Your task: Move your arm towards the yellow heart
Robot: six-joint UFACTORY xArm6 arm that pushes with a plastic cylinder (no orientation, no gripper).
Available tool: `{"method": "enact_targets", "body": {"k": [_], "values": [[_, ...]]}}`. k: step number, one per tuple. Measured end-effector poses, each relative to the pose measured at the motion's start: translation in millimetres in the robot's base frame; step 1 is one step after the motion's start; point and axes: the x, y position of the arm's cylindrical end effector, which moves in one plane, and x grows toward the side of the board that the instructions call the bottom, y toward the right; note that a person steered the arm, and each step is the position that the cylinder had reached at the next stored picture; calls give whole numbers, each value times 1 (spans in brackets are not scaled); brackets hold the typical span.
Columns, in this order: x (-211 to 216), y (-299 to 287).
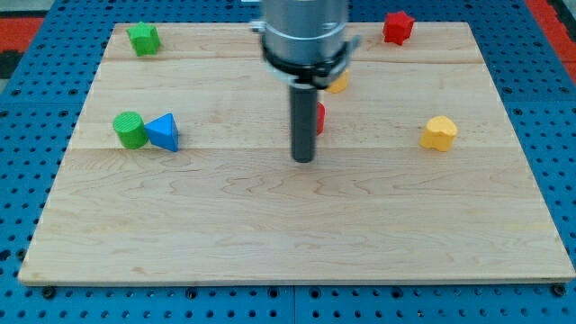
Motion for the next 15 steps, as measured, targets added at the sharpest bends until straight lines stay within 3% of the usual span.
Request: {"method": "enact_targets", "body": {"k": [15], "values": [[-7,37]]}}
